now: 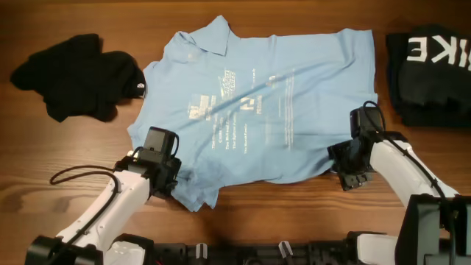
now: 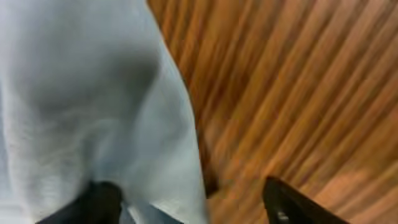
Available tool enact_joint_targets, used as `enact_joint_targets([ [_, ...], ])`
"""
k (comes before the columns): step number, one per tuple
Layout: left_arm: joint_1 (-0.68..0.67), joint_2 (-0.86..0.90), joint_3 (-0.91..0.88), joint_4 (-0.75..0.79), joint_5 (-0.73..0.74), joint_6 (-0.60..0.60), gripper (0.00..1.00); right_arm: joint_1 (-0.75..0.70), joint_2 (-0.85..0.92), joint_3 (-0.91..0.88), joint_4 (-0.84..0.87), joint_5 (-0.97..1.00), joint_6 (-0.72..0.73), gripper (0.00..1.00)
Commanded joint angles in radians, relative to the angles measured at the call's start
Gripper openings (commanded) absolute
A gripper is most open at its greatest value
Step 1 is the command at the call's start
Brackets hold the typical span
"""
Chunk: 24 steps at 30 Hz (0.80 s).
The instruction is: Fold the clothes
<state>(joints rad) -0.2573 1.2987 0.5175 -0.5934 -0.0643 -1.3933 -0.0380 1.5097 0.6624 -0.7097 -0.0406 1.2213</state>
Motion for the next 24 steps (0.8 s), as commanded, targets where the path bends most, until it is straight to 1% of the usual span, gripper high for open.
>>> enact_joint_targets([
  [1, -0.003, 0.037, -0.047, -0.018, -0.054, 0.002, 0.51, 0.009, 0.136, -0.124, 0.073, -0.099, -0.071, 0.78],
  [3, -0.003, 0.037, -0.047, -0.015, -0.055, 0.002, 0.51, 0.009, 0.136, -0.126, 0.075, -0.091, -0.070, 0.79],
  [5, -0.003, 0.037, -0.047, -0.015, -0.055, 0.002, 0.51, 0.009, 0.136, -0.128, 0.093, -0.090, -0.071, 0.79],
  [6, -0.003, 0.037, -0.047, -0.015, -0.054, 0.002, 0.51, 0.009, 0.136, -0.128, 0.097, -0.090, -0.070, 0.77],
  [8, -0.003, 0.037, -0.047, -0.016, -0.054, 0.002, 0.50, 0.009, 0.136, -0.128, 0.108, -0.083, -0.072, 0.69],
  [10, -0.003, 0.037, -0.047, -0.016, -0.054, 0.002, 0.49, 0.009, 0.136, -0.128, 0.124, -0.071, -0.082, 0.53],
  [11, -0.003, 0.037, -0.047, -0.016, -0.054, 0.002, 0.46, 0.009, 0.136, -0.128, 0.138, -0.072, -0.115, 0.27],
  [13, -0.003, 0.037, -0.047, -0.016, -0.053, 0.003, 0.39, 0.009, 0.136, -0.128, 0.142, -0.072, -0.159, 0.04],
  [14, -0.003, 0.037, -0.047, -0.016, -0.053, 0.015, 0.31, 0.009, 0.136, -0.128, 0.142, -0.072, -0.178, 0.04],
  [15, -0.003, 0.037, -0.047, -0.016, -0.049, 0.032, 0.22, 0.009, 0.136, -0.128, 0.140, -0.072, -0.192, 0.04],
  [16, -0.003, 0.037, -0.047, -0.016, -0.049, 0.051, 0.05, 0.009, 0.136, -0.128, 0.140, -0.072, -0.201, 0.04],
  [17, -0.003, 0.036, -0.046, -0.015, -0.045, 0.096, 0.04, 0.009, 0.136, -0.127, 0.127, -0.072, -0.201, 0.04],
  [20, -0.003, 0.034, -0.046, -0.015, -0.010, 0.161, 0.04, 0.009, 0.131, -0.126, 0.097, -0.072, -0.211, 0.04],
  [24, -0.003, 0.003, -0.045, -0.016, 0.049, 0.224, 0.04, 0.008, 0.095, -0.119, 0.042, -0.073, -0.237, 0.04],
])
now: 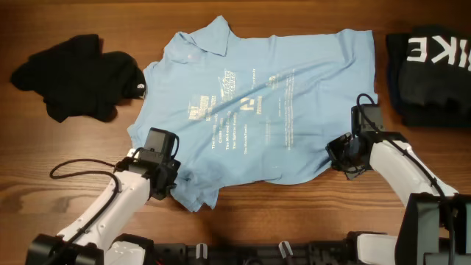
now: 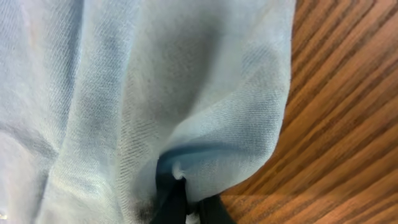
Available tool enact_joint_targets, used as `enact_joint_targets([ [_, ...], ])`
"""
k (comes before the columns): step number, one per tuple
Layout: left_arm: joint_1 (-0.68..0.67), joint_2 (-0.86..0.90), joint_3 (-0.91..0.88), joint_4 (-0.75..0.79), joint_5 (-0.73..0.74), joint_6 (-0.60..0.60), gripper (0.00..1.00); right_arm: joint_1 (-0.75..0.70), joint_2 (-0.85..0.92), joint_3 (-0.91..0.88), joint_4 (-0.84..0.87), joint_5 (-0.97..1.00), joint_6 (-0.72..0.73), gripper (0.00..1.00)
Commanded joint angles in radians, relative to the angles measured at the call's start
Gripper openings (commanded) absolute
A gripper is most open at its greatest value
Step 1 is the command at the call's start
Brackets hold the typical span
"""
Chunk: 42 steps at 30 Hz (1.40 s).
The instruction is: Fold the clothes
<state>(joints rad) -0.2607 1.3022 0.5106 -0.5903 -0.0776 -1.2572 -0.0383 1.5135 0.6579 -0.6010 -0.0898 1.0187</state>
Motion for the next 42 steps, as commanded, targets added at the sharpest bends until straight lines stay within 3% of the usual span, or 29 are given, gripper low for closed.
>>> enact_joint_targets([
  [1, 0.001, -0.014, -0.035, -0.019, 0.075, 0.113, 0.04, 0.009, 0.071, -0.109, -0.079, -0.027, -0.051, 0.04],
  [4, 0.001, -0.060, -0.006, -0.042, 0.097, 0.198, 0.04, 0.009, 0.006, -0.080, -0.135, -0.031, -0.078, 0.04],
  [8, 0.001, -0.164, 0.102, -0.195, 0.075, 0.259, 0.04, 0.009, -0.115, -0.002, -0.280, -0.030, -0.103, 0.04],
  [15, 0.001, -0.359, 0.183, -0.436, -0.003, 0.259, 0.04, 0.009, -0.329, 0.106, -0.505, -0.030, -0.123, 0.04],
  [26, 0.002, -0.451, 0.183, -0.556, -0.063, 0.255, 0.04, 0.007, -0.507, 0.109, -0.695, -0.011, -0.117, 0.04],
  [30, 0.002, -0.451, 0.183, -0.462, -0.151, 0.255, 0.04, 0.007, -0.510, 0.109, -0.580, 0.020, -0.150, 0.04],
  [35, 0.002, -0.394, 0.183, -0.229, -0.254, 0.256, 0.04, 0.006, -0.436, 0.109, -0.336, 0.023, -0.255, 0.04],
  [42, 0.002, -0.141, 0.183, 0.080, -0.307, 0.259, 0.04, 0.006, -0.230, 0.109, -0.084, 0.023, -0.312, 0.04],
])
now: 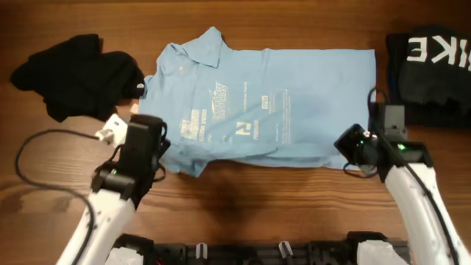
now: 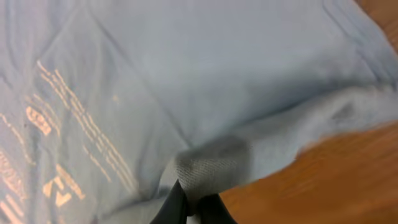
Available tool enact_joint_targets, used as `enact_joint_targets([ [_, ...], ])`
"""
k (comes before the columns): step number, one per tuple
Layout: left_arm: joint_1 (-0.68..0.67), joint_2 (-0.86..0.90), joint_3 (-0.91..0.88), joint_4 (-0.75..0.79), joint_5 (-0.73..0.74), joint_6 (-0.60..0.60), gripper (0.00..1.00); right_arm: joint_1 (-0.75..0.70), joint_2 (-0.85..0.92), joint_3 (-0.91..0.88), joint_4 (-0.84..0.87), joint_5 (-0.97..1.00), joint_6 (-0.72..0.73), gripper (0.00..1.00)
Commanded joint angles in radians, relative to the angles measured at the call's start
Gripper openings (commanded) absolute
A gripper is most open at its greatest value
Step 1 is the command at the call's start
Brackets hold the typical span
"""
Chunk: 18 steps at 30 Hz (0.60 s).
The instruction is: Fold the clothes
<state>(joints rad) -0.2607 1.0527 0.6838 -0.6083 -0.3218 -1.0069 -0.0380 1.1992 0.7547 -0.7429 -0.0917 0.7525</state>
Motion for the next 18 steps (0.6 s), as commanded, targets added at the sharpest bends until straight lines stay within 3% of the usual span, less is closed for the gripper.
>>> enact_joint_targets([
  [1, 0.002, 0.146, 0.010, 0.143, -0.062, 0.009, 0.04, 0.006, 0.113, 0.012, 0.081, 0.024, -0.047, 0.04],
  [9, 0.002, 0.272, 0.010, 0.406, -0.076, 0.040, 0.04, 0.006, 0.216, 0.012, 0.215, 0.024, -0.063, 0.04],
  [18, 0.002, 0.296, 0.010, 0.472, -0.171, 0.053, 0.04, 0.006, 0.217, 0.012, 0.316, 0.043, -0.090, 0.04],
])
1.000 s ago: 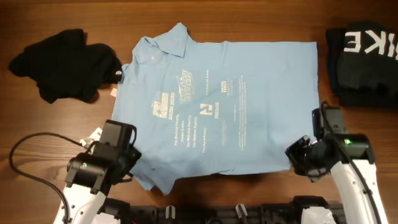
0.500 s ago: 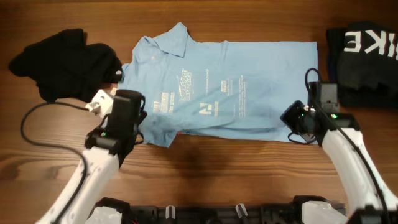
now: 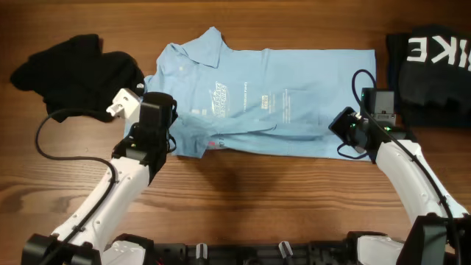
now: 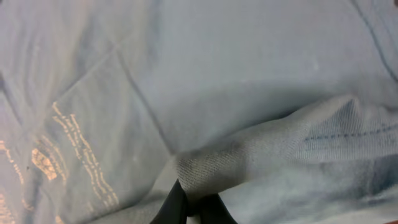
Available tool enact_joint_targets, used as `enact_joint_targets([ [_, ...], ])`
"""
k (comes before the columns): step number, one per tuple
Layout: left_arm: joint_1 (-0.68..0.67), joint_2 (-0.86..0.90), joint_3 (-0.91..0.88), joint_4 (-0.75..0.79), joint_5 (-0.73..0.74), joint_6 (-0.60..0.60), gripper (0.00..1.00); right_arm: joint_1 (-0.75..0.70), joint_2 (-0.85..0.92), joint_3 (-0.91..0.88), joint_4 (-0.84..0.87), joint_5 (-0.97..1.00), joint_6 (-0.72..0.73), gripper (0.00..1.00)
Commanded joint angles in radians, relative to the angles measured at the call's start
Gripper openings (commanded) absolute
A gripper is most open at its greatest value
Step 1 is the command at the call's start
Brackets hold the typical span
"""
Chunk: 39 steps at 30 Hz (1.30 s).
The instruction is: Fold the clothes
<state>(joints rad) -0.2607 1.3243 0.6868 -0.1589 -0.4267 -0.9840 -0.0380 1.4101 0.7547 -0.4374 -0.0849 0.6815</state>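
A light blue polo shirt lies across the table's middle, its near edge folded up over its printed front. My right gripper is shut on the shirt's folded hem at the right; in the right wrist view its fingertips pinch a pleat of blue fabric. My left gripper sits on the shirt's left folded corner; whether its fingers grip the cloth is hidden under the wrist.
A crumpled black garment lies at the far left. A folded black garment with white letters sits at the far right. A cable loops from the left arm over bare wood.
Both grippers have moved farther from the near edge, carrying the shirt's lower edge higher over its front. The folded strip is wider now and the shirt looks narrower front to back.
The shirt lay spread and slanted, with my grippers at its two near corners, the right one open beside the hem. Then the right gripper was shut on the hem. Later both corners were lifted and folded over, and now the fold reaches the print.
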Motion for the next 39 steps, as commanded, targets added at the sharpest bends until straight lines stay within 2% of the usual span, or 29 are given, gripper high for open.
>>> enact_joint_targets([
  [1, 0.002, 0.036, 0.007, 0.034, -0.066, 0.039, 0.04, 0.006, 0.006, 0.012, 0.010, 0.041, -0.019, 0.04],
  [15, 0.018, 0.133, 0.007, 0.152, -0.084, 0.039, 0.05, 0.006, 0.042, 0.012, 0.027, 0.142, 0.003, 0.04],
  [16, 0.018, 0.133, 0.007, 0.157, -0.085, 0.039, 0.13, 0.006, 0.055, 0.012, 0.035, 0.142, 0.003, 0.04],
  [17, 0.018, 0.133, 0.007, 0.164, -0.085, 0.039, 0.29, 0.005, 0.064, 0.012, 0.044, 0.142, 0.003, 0.04],
  [18, 0.018, 0.133, 0.007, 0.169, -0.089, 0.043, 0.53, 0.005, 0.075, 0.012, 0.058, 0.146, 0.002, 0.13],
  [19, 0.018, 0.133, 0.007, 0.183, -0.089, 0.070, 0.81, 0.005, 0.085, 0.012, 0.076, 0.150, 0.002, 0.41],
  [20, 0.018, 0.133, 0.007, 0.199, -0.088, 0.102, 0.99, 0.005, 0.090, 0.012, 0.090, 0.150, 0.001, 0.63],
  [21, 0.018, 0.133, 0.007, 0.210, -0.088, 0.132, 0.99, 0.005, 0.090, 0.012, 0.098, 0.154, 0.000, 0.86],
  [22, 0.021, 0.133, 0.007, 0.230, -0.088, 0.191, 0.99, 0.004, 0.090, 0.012, 0.114, 0.157, -0.002, 0.99],
  [27, 0.029, 0.119, 0.029, 0.208, -0.055, 0.323, 1.00, -0.016, 0.089, 0.065, 0.064, 0.105, -0.059, 1.00],
  [33, 0.030, 0.088, 0.138, 0.038, 0.019, 0.431, 1.00, -0.016, 0.089, 0.278, -0.163, 0.080, -0.158, 1.00],
  [36, 0.035, 0.085, 0.200, -0.053, 0.091, 0.431, 1.00, -0.016, 0.089, 0.393, -0.272, 0.036, -0.251, 0.99],
  [38, 0.042, 0.085, 0.209, -0.068, 0.153, 0.435, 1.00, -0.016, 0.089, 0.409, -0.301, 0.023, -0.271, 0.94],
  [39, 0.045, 0.085, 0.209, -0.072, 0.204, 0.469, 1.00, -0.016, 0.092, 0.409, -0.331, 0.024, -0.270, 0.85],
])
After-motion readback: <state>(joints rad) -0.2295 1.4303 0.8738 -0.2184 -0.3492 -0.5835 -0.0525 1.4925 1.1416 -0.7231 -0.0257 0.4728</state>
